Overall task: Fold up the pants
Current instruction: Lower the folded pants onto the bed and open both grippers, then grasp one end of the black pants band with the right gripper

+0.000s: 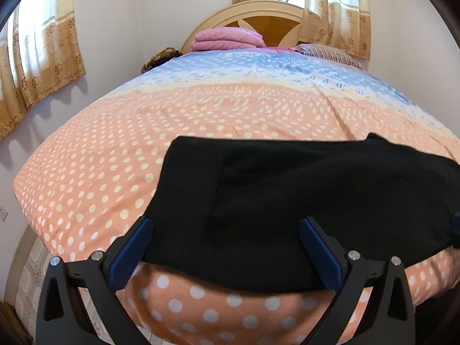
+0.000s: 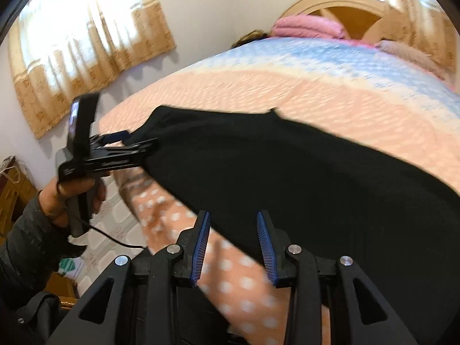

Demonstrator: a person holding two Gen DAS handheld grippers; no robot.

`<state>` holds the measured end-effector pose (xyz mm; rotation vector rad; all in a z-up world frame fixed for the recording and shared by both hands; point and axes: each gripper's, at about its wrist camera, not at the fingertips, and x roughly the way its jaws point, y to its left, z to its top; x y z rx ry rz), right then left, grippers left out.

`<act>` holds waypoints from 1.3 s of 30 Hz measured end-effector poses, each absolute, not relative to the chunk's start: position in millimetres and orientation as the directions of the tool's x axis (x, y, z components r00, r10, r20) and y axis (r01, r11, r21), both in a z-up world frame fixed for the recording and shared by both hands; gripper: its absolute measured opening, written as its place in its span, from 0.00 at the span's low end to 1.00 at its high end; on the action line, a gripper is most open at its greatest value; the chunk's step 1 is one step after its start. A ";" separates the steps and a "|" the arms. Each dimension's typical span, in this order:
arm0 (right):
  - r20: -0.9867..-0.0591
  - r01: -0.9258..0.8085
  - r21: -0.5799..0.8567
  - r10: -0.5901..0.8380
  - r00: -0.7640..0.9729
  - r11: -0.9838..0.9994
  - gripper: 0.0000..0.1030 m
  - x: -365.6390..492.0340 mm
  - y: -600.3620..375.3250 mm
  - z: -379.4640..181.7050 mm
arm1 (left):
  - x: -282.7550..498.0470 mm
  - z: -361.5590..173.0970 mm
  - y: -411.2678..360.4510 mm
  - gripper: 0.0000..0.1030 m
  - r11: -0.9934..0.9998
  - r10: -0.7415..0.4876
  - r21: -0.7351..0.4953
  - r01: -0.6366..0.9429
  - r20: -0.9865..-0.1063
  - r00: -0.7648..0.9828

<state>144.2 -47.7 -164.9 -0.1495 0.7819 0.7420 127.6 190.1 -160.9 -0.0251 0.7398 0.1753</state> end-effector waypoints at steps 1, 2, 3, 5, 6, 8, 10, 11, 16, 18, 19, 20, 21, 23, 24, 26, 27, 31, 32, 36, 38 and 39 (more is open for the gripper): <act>-0.689 -0.639 0.119 0.527 0.499 0.760 0.37 143.9 -58.0 -162.0 | 127.2 -158.4 188.0 1.00 0.986 0.149 0.041 -0.164 -0.670 0.727; -0.690 -0.626 0.102 0.508 0.516 0.774 0.37 143.4 -64.2 -160.7 | 126.1 -153.9 183.2 1.00 0.987 0.145 0.044 -0.154 -0.661 0.736; -0.692 -0.605 0.076 0.479 0.540 0.792 0.38 142.6 -73.5 -160.0 | 125.1 -149.0 177.5 1.00 0.988 0.140 0.048 -0.144 -0.652 0.746; -0.696 -0.576 0.042 0.438 0.569 0.816 0.39 142.2 -89.8 -160.7 | 123.8 -141.3 166.6 1.00 0.992 0.123 0.051 -0.117 -0.635 0.763; -0.699 -0.557 0.024 0.412 0.585 0.830 0.40 141.1 -99.1 -161.8 | 124.7 -138.8 160.8 1.00 0.994 0.110 0.051 -0.101 -0.633 0.767; -0.703 -0.529 0.006 0.380 0.601 0.848 0.41 139.3 -114.4 -164.6 | 126.5 -138.5 150.7 1.00 0.996 0.094 0.053 -0.078 -0.637 0.765; -0.709 -0.512 0.011 0.368 0.601 0.859 0.42 137.9 -127.8 -169.0 | 129.7 -140.6 141.7 1.00 0.998 0.063 0.038 -0.050 -0.648 0.759; -0.718 -0.501 0.014 0.358 0.597 0.865 0.43 137.8 -134.9 -174.2 | 131.6 -143.2 135.7 1.00 0.999 0.049 0.031 -0.037 -0.657 0.752; -0.719 -0.502 0.006 0.353 0.598 0.865 0.45 134.5 -142.0 -188.3 | 132.8 -143.8 99.1 1.00 0.999 -0.028 0.014 0.050 -0.673 0.740; -0.718 -0.511 0.018 0.367 0.591 0.859 0.45 133.5 -144.0 -183.0 | 133.3 -139.6 77.8 1.00 0.994 -0.069 0.016 0.107 -0.670 0.739; -0.713 -0.512 0.042 0.385 0.587 0.858 0.45 133.8 -147.1 -180.3 | 134.1 -137.5 70.7 1.00 0.992 -0.079 0.017 0.122 -0.669 0.739; -0.695 -0.503 0.088 0.414 0.587 0.860 0.45 134.9 -158.6 -174.8 | 135.8 -134.0 57.0 1.00 0.988 -0.104 0.019 0.156 -0.665 0.739; -0.680 -0.486 0.104 0.419 0.602 0.868 0.45 137.0 -167.4 -169.5 | 136.7 -130.8 46.2 1.00 0.983 -0.124 0.020 0.183 -0.662 0.739; -0.642 -0.442 0.100 0.397 0.656 0.892 0.45 137.5 -192.7 -155.4 | 138.6 -126.1 26.4 1.00 0.973 -0.160 0.022 0.231 -0.657 0.737; -0.624 -0.413 0.094 0.377 0.685 0.906 0.45 137.5 -206.9 -146.8 | 140.0 -124.5 16.2 1.00 0.966 -0.181 0.022 0.257 -0.654 0.735; -0.591 -0.336 0.095 0.325 0.739 0.937 0.45 138.4 -244.0 -128.2 | 143.6 -123.6 -5.0 1.00 0.950 -0.220 0.025 0.312 -0.655 0.723; -0.577 -0.293 0.105 0.298 0.760 0.950 0.45 137.7 -265.1 -120.2 | 144.7 -124.8 -14.4 1.00 0.943 -0.232 0.029 0.331 -0.658 0.717; -0.542 -0.079 0.167 0.158 0.826 0.983 0.45 134.8 -358.1 -96.7 | 148.6 -133.7 -45.9 1.00 0.920 -0.277 0.018 0.392 -0.677 0.682; -0.538 -0.005 0.191 0.109 0.836 0.982 0.45 133.2 -389.1 -93.9 | 148.9 -136.1 -51.8 1.00 0.914 -0.284 0.020 0.405 -0.680 0.676; -0.557 0.238 0.291 -0.038 0.830 0.927 0.45 120.3 -489.1 -96.0 | 150.0 -149.9 -60.5 1.00 0.915 -0.254 0.046 0.401 -0.707 0.660; -0.562 0.284 0.333 -0.053 0.825 0.899 0.45 110.8 -519.8 -99.5 | 152.2 -155.6 -55.8 1.00 0.920 -0.268 0.009 0.392 -0.714 0.647; -0.564 0.289 0.338 -0.053 0.824 0.896 0.45 110.0 -526.1 -100.2 | 152.3 -156.0 -54.0 1.00 0.922 -0.275 -0.003 0.387 -0.710 0.648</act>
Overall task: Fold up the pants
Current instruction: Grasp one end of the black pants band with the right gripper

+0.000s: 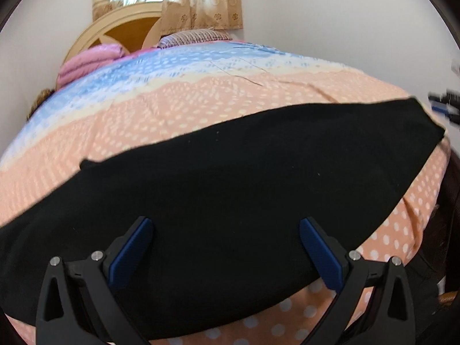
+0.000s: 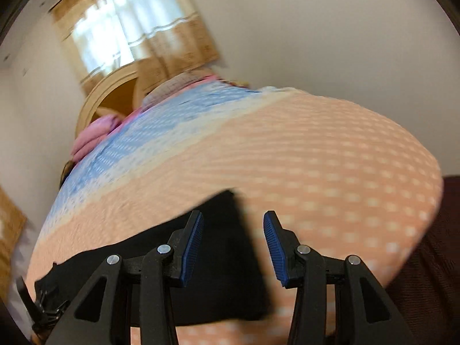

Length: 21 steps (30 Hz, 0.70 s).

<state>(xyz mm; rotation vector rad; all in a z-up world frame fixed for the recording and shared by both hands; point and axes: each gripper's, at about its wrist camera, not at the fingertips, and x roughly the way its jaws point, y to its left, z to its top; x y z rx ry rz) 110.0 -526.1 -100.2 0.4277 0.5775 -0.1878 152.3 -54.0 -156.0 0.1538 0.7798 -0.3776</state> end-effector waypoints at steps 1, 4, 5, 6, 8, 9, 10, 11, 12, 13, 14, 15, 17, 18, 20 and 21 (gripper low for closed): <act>-0.568 0.276 0.350 -0.032 0.822 0.895 0.45 110.0 -531.4 -103.0 | 152.2 -156.8 -56.2 1.00 0.923 -0.272 -0.001 0.385 -0.708 0.651; -0.568 0.213 0.417 0.071 0.820 0.884 0.45 117.8 -535.8 -112.8 | 149.9 -155.4 -59.1 1.00 0.922 -0.263 0.016 0.387 -0.709 0.655; -0.580 0.190 0.435 0.113 0.807 0.880 0.45 124.2 -536.0 -118.8 | 150.5 -156.1 -59.3 1.00 0.923 -0.262 0.014 0.385 -0.710 0.653; -0.598 0.183 0.434 0.130 0.791 0.882 0.45 130.3 -534.7 -124.9 | 150.6 -155.4 -59.1 1.00 0.924 -0.262 0.011 0.383 -0.712 0.651; -0.600 0.175 0.408 0.118 0.792 0.896 0.45 134.9 -529.3 -128.1 | 151.1 -155.5 -59.3 1.00 0.924 -0.258 0.014 0.382 -0.714 0.651; -0.604 0.165 0.402 0.126 0.787 0.901 0.45 137.6 -527.3 -128.5 | 150.7 -156.0 -58.8 1.00 0.924 -0.257 0.016 0.382 -0.712 0.653; -0.608 0.158 0.397 0.130 0.783 0.904 0.45 134.5 -524.8 -130.5 | 152.0 -156.8 -57.7 1.00 0.924 -0.261 0.013 0.381 -0.709 0.655; -0.610 0.147 0.393 0.138 0.780 0.908 0.45 134.2 -522.9 -129.4 | 152.9 -157.9 -57.3 1.00 0.924 -0.263 0.010 0.381 -0.706 0.657; -0.609 0.136 0.403 0.154 0.778 0.905 0.45 133.3 -522.9 -129.3 | 152.3 -158.4 -57.0 1.00 0.924 -0.265 0.011 0.382 -0.702 0.661; -0.608 0.133 0.407 0.159 0.778 0.904 0.43 136.4 -521.6 -130.9 | 152.0 -158.7 -57.0 1.00 0.923 -0.267 0.012 0.384 -0.698 0.664; -0.613 0.150 0.397 0.141 0.777 0.905 0.25 135.0 -524.2 -131.9 | 151.7 -159.0 -56.3 1.00 0.923 -0.269 0.012 0.386 -0.695 0.666; -0.625 0.170 0.380 0.116 0.772 0.909 0.13 135.8 -529.5 -135.1 | 151.4 -159.1 -55.5 1.00 0.922 -0.271 0.012 0.386 -0.694 0.668; -0.611 0.159 0.406 0.138 0.779 0.900 0.13 135.4 -538.2 -138.7 | 150.4 -159.0 -54.1 1.00 0.922 -0.273 0.013 0.388 -0.690 0.670; -0.607 0.159 0.414 0.141 0.782 0.896 0.13 135.4 -539.9 -139.4 | 150.1 -158.7 -53.3 1.00 0.921 -0.273 0.012 0.388 -0.690 0.670; -0.600 0.168 0.417 0.132 0.789 0.893 0.13 133.2 -545.0 -139.4 | 148.6 -158.2 -51.5 1.00 0.922 -0.273 0.010 0.387 -0.691 0.669; -0.596 0.175 0.412 0.119 0.794 0.894 0.13 132.0 -546.9 -138.7 | 148.9 -158.0 -50.8 1.00 0.923 -0.272 0.009 0.386 -0.692 0.668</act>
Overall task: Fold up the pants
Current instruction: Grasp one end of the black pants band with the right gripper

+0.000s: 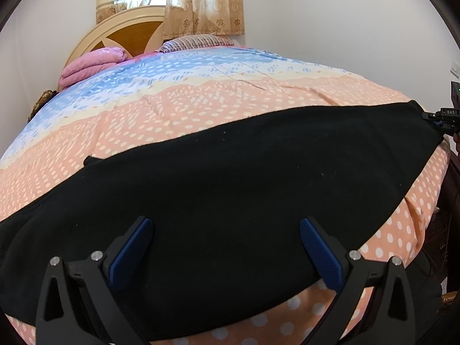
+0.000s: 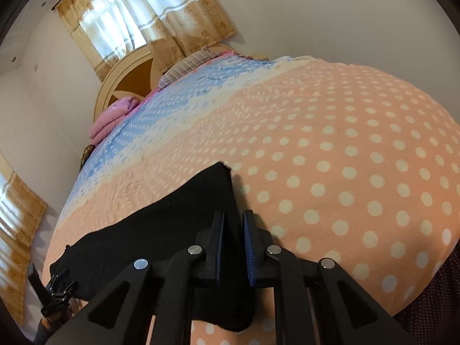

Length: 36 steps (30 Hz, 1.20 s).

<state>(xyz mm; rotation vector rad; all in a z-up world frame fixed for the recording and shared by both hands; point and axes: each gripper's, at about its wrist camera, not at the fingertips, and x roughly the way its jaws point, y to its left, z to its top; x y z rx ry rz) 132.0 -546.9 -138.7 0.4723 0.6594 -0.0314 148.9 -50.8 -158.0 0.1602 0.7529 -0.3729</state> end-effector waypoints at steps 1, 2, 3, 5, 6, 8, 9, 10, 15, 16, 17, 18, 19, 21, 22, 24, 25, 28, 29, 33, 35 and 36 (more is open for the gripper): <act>-0.593 0.177 0.411 0.115 0.797 0.894 0.13 129.7 -549.4 -137.8 | 148.1 -157.9 -49.7 1.00 0.922 -0.272 0.010 0.386 -0.693 0.668; -0.587 0.169 0.421 0.126 0.800 0.891 0.14 129.4 -550.2 -136.6 | 146.8 -158.2 -48.0 1.00 0.922 -0.273 0.010 0.387 -0.692 0.668; -0.590 0.157 0.439 0.152 0.793 0.885 0.14 129.9 -550.8 -136.7 | 145.5 -158.9 -45.7 1.00 0.921 -0.275 0.011 0.389 -0.690 0.669; -0.600 0.164 0.446 0.157 0.784 0.880 0.14 126.1 -550.7 -134.7 | 144.3 -160.0 -41.4 1.00 0.920 -0.279 0.008 0.392 -0.687 0.670; -0.598 0.163 0.455 0.165 0.784 0.876 0.14 121.8 -550.9 -133.1 | 143.8 -160.5 -37.9 1.00 0.918 -0.284 0.006 0.395 -0.686 0.670; -0.598 0.164 0.483 0.187 0.780 0.860 0.14 114.6 -553.1 -132.3 | 143.2 -160.8 -32.5 1.00 0.917 -0.292 0.000 0.399 -0.682 0.671; -0.594 0.163 0.498 0.198 0.779 0.852 0.14 110.5 -554.5 -133.1 | 143.0 -161.2 -30.5 1.00 0.916 -0.294 0.000 0.401 -0.680 0.672; -0.595 0.162 0.505 0.206 0.777 0.848 0.14 107.3 -555.9 -135.1 | 142.3 -161.4 -29.7 1.00 0.915 -0.295 0.003 0.404 -0.677 0.674; -0.615 0.178 0.529 0.230 0.754 0.830 0.14 94.7 -557.1 -143.2 | 141.6 -160.5 -28.3 1.00 0.916 -0.296 -0.002 0.400 -0.677 0.674; -0.612 0.172 0.532 0.237 0.754 0.829 0.14 89.7 -557.6 -142.8 | 141.6 -160.6 -27.9 1.00 0.918 -0.296 -0.005 0.397 -0.677 0.674; -0.610 0.164 0.528 0.238 0.756 0.834 0.14 81.7 -558.4 -141.9 | 141.4 -161.1 -27.4 1.00 0.919 -0.297 -0.009 0.395 -0.675 0.675; -0.606 0.156 0.518 0.233 0.760 0.841 0.15 73.1 -559.1 -141.5 | 140.8 -161.6 -27.2 1.00 0.920 -0.297 -0.011 0.392 -0.673 0.678; -0.603 0.149 0.511 0.230 0.764 0.847 0.17 68.0 -559.2 -140.7 | 140.4 -162.1 -27.4 1.00 0.920 -0.296 -0.010 0.391 -0.670 0.681; -0.618 0.142 0.463 0.204 0.759 0.875 0.25 54.7 -560.6 -144.6 | 140.8 -162.6 -28.1 1.00 0.921 -0.294 -0.009 0.389 -0.669 0.683; -0.627 0.127 0.428 0.193 0.755 0.895 0.25 52.2 -557.2 -145.9 | 140.9 -162.9 -27.1 1.00 0.921 -0.295 -0.009 0.389 -0.670 0.682; -0.621 0.101 0.389 0.180 0.763 0.916 0.25 49.6 -549.0 -145.2 | 142.8 -162.6 -28.1 1.00 0.921 -0.294 -0.009 0.390 -0.675 0.677; -0.619 0.095 0.386 0.181 0.764 0.918 0.25 51.4 -546.3 -145.3 | 143.2 -162.5 -27.9 1.00 0.921 -0.293 -0.010 0.389 -0.677 0.676; -0.631 0.097 0.300 0.122 0.766 0.949 0.25 61.2 -530.7 -149.5 | 141.7 -162.4 -26.3 1.00 0.923 -0.289 -0.010 0.385 -0.677 0.676; -0.626 0.099 0.250 0.083 0.775 0.963 0.25 62.6 -521.0 -148.7 | 142.2 -162.5 -26.2 1.00 0.923 -0.289 -0.011 0.384 -0.677 0.676; -0.619 0.100 0.081 -0.029 0.785 0.992 0.12 65.4 -493.2 -148.5 | 142.3 -162.7 -25.5 1.00 0.923 -0.291 -0.012 0.385 -0.677 0.676; -0.621 0.129 0.116 -0.030 0.784 0.985 0.06 65.8 -499.5 -147.8 | 142.0 -162.6 -25.5 1.00 0.922 -0.292 -0.012 0.386 -0.676 0.676; -0.623 0.175 0.094 -0.079 0.778 0.980 0.05 64.6 -505.8 -146.7 | 142.1 -162.4 -25.6 1.00 0.922 -0.292 -0.012 0.387 -0.676 0.676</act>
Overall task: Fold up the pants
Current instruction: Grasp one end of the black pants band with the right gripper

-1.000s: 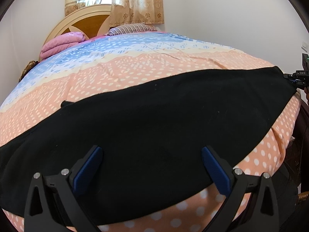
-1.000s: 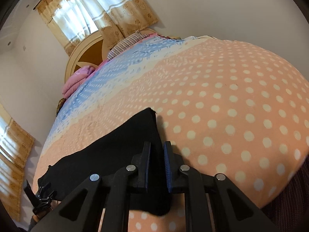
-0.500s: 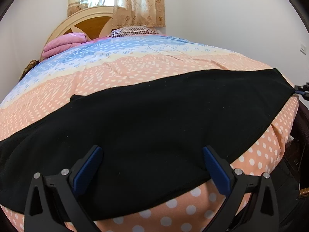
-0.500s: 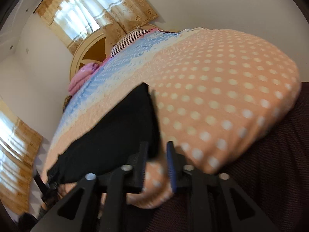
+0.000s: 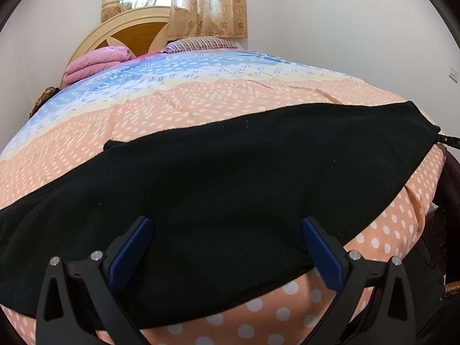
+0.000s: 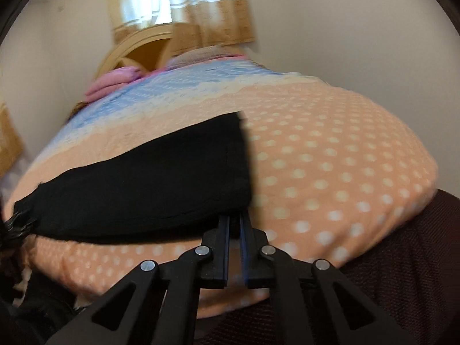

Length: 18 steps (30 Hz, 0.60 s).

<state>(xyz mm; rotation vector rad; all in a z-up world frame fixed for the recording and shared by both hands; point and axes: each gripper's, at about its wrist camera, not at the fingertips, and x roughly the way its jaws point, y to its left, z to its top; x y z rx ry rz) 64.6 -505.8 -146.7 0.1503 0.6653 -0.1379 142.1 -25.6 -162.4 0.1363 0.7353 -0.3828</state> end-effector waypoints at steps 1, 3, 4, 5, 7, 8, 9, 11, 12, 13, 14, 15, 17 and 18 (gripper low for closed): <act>-0.623 0.189 0.128 -0.069 0.779 0.974 0.05 63.6 -515.9 -145.4 | 142.0 -162.8 -25.2 1.00 0.922 -0.293 -0.012 0.387 -0.676 0.676; -0.621 0.194 0.218 -0.017 0.784 0.957 0.05 61.8 -531.9 -145.8 | 141.3 -163.7 -24.9 1.00 0.922 -0.295 -0.014 0.386 -0.670 0.681; -0.615 0.192 0.235 -0.007 0.789 0.953 0.05 61.5 -535.6 -146.4 | 140.9 -164.3 -24.7 1.00 0.923 -0.295 -0.014 0.385 -0.668 0.683; -0.612 0.184 0.235 -0.001 0.791 0.954 0.05 61.5 -535.3 -147.3 | 140.7 -164.5 -25.1 1.00 0.923 -0.294 -0.013 0.383 -0.666 0.686; -0.614 0.143 0.289 0.068 0.786 0.947 0.06 62.1 -537.7 -147.5 | 139.8 -163.8 -24.8 1.00 0.923 -0.295 -0.013 0.385 -0.666 0.685; -0.612 0.143 0.322 0.090 0.786 0.936 0.13 61.4 -541.3 -146.8 | 139.5 -163.2 -24.8 1.00 0.922 -0.296 -0.012 0.388 -0.668 0.683; -0.603 0.149 0.354 0.103 0.791 0.923 0.32 58.8 -546.1 -145.9 | 139.4 -162.7 -24.3 1.00 0.921 -0.297 -0.013 0.390 -0.671 0.680; -0.545 0.154 0.436 0.124 0.829 0.887 0.63 48.3 -561.5 -139.2 | 138.4 -160.3 -22.9 1.00 0.920 -0.300 -0.017 0.392 -0.675 0.674; -0.519 0.154 0.465 0.128 0.845 0.872 0.66 44.9 -566.1 -135.9 | 137.8 -159.0 -22.2 1.00 0.920 -0.297 -0.013 0.393 -0.677 0.673; -0.499 0.138 0.495 0.151 0.853 0.858 0.66 44.4 -569.7 -132.8 | 137.7 -158.5 -21.8 1.00 0.921 -0.293 -0.009 0.390 -0.678 0.674; -0.497 0.130 0.501 0.162 0.852 0.856 0.66 46.7 -567.3 -130.6 | 137.2 -156.8 -19.7 1.00 0.922 -0.287 -0.004 0.387 -0.677 0.678; -0.503 0.127 0.490 0.161 0.850 0.862 0.66 50.0 -565.1 -129.0 | 136.8 -154.5 -16.6 1.00 0.926 -0.277 0.006 0.379 -0.673 0.686; -0.523 0.116 0.463 0.166 0.836 0.879 0.66 64.0 -557.5 -128.3 | 135.5 -149.4 -8.6 1.00 0.932 -0.259 0.022 0.362 -0.658 0.707; -0.534 0.117 0.454 0.164 0.830 0.883 0.66 72.4 -553.4 -128.2 | 135.7 -146.5 -3.6 1.00 0.936 -0.250 0.031 0.351 -0.647 0.721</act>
